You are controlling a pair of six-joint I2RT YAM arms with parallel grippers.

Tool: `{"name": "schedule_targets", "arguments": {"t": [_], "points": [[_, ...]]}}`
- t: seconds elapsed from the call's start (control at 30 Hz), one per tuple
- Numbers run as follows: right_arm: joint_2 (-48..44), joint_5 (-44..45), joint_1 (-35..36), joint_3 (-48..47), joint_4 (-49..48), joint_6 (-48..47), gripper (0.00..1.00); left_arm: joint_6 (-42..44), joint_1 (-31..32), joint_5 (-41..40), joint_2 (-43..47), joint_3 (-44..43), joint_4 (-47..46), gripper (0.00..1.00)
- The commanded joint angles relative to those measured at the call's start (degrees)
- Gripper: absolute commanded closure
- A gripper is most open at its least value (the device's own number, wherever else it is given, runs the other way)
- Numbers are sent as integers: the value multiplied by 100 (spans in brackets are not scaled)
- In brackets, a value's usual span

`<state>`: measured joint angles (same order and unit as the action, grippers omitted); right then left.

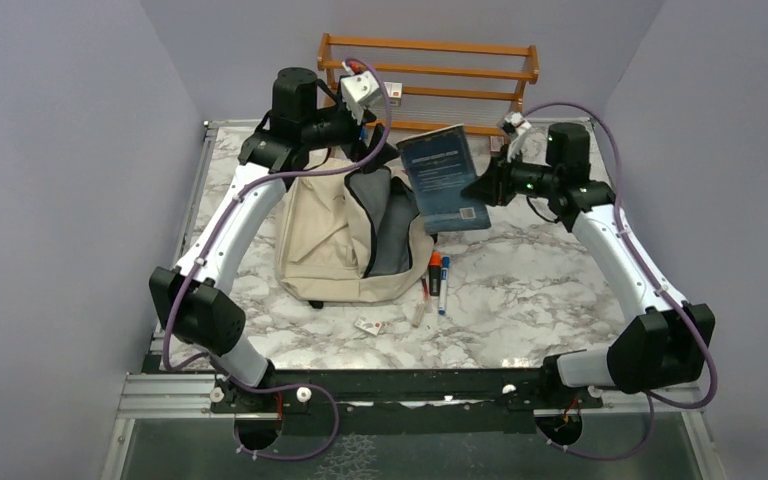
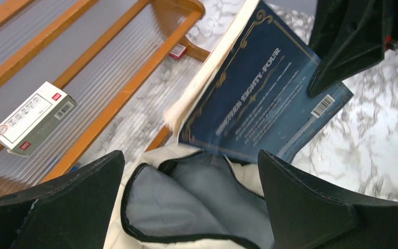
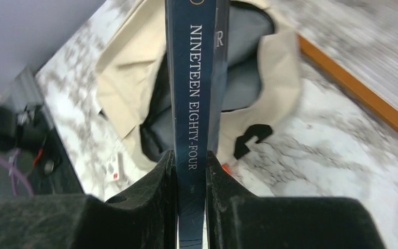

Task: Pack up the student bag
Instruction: Pick up the book from the center of the board.

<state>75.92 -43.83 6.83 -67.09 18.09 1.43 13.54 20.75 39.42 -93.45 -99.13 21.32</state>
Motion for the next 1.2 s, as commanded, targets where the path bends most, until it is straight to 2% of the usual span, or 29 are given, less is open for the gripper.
{"name": "schedule_targets", "arguments": {"t": [0.0, 0.13, 0.3, 0.57, 0.93, 1.03, 1.17], "points": [[225, -1014, 493, -643, 743, -1333, 99, 1150, 16, 503, 712, 359, 453, 1], [223, -1055, 899, -725, 1063, -1874, 100, 1401, 16, 839, 1247, 791, 498, 1], [72, -1120, 1129, -762, 1312, -2226, 100, 1250, 79, 1270, 1681, 1244, 428, 1], [17, -1443, 1314, -924, 1677, -2885, 99, 669, 195, 2101, 1542, 1575, 403, 1], [48, -1606, 1617, -1237, 2230, -3462, 100, 558, 214, 2164, 1379, 1485, 360, 2], [21, -1564, 1628, -1234, 2207, -3463, 100, 438, 263, 2262, 1275, 1485, 327, 15], [11, -1496, 1627, -1316, 2210, -3484, 99, 368, 334, 2276, 1176, 1472, 319, 24]]}}
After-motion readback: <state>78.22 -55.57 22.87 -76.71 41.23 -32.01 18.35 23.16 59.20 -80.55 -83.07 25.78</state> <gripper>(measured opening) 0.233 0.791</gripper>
